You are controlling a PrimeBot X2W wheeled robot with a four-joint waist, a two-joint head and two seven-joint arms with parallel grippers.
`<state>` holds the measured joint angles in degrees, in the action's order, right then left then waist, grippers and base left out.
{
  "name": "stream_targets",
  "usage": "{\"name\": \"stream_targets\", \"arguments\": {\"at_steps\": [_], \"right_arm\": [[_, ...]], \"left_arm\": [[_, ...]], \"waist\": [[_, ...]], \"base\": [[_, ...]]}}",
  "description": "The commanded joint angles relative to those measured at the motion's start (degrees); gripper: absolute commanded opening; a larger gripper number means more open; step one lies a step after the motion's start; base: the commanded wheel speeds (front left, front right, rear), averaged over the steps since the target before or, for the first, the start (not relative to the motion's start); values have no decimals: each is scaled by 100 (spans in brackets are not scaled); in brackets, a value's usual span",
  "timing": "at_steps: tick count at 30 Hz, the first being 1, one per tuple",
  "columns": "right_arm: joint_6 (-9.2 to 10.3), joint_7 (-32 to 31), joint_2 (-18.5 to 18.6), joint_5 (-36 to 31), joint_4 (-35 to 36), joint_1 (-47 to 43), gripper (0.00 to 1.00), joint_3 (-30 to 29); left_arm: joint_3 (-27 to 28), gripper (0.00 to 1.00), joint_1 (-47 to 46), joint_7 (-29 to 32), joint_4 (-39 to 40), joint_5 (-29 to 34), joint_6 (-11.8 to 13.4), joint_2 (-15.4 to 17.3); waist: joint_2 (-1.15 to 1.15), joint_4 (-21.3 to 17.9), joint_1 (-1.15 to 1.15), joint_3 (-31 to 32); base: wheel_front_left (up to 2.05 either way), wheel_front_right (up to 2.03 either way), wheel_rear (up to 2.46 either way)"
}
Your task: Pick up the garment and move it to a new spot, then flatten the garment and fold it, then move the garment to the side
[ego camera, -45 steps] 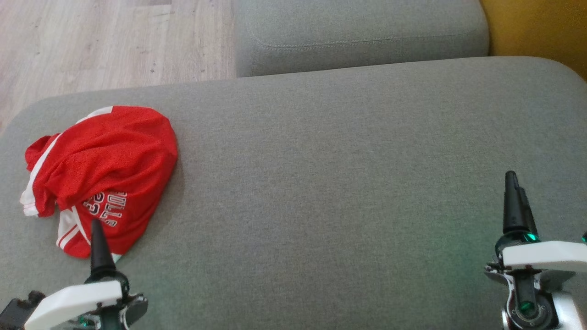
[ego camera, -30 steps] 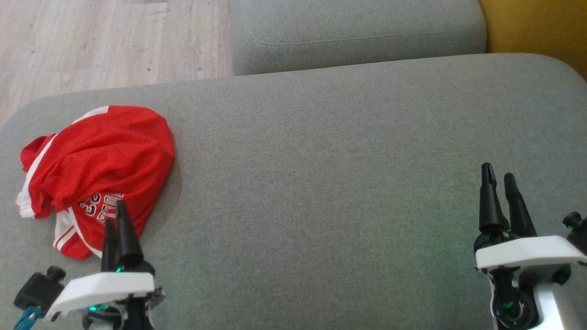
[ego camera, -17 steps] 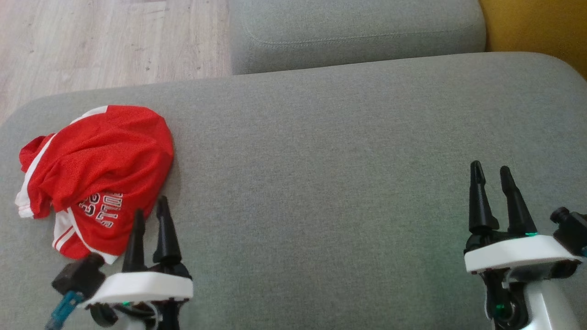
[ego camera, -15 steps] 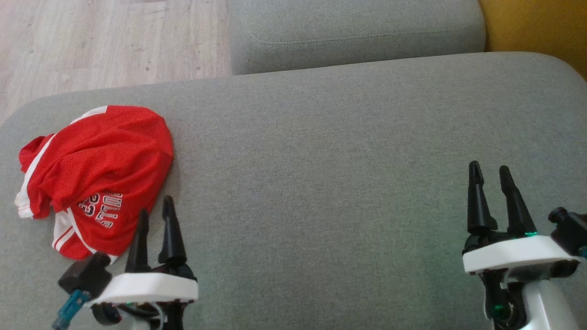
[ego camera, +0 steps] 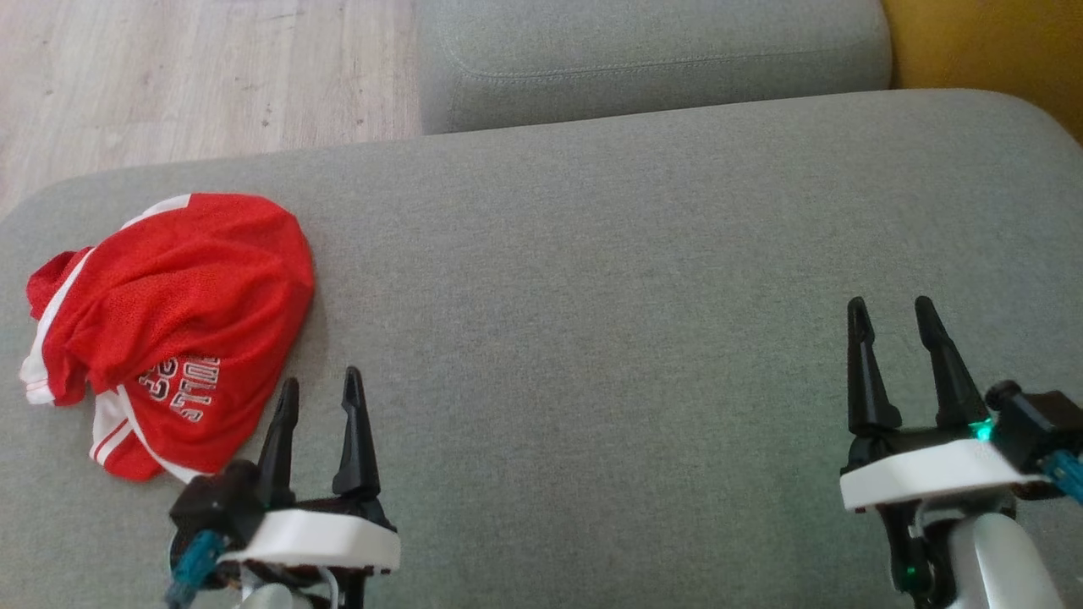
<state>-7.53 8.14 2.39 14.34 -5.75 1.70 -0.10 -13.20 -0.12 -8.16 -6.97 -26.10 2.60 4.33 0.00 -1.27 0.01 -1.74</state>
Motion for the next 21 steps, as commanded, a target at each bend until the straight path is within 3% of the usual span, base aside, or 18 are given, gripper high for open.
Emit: {"name": "stream_targets", "arguments": {"at_steps": [1, 13, 21], "right_arm": [[3, 99, 37, -306, 263, 120, 100, 118], [3, 285, 41, -1011, 401, 93, 100, 307], [4, 420, 43, -665, 354, -14, 100, 391]], "left_arm": [[7, 100, -331, -92, 249, 277, 102, 122], [-493, 100, -410, -279, 254, 984, 486, 337], [-404, 100, -297, -416, 374, 977, 167, 206]], "waist": [[0, -1, -1, -10], [0, -25, -1, -22], [0, -69, -1, 7]], "base": [[0, 0, 0], [0, 0, 0], [0, 0, 0]]}}
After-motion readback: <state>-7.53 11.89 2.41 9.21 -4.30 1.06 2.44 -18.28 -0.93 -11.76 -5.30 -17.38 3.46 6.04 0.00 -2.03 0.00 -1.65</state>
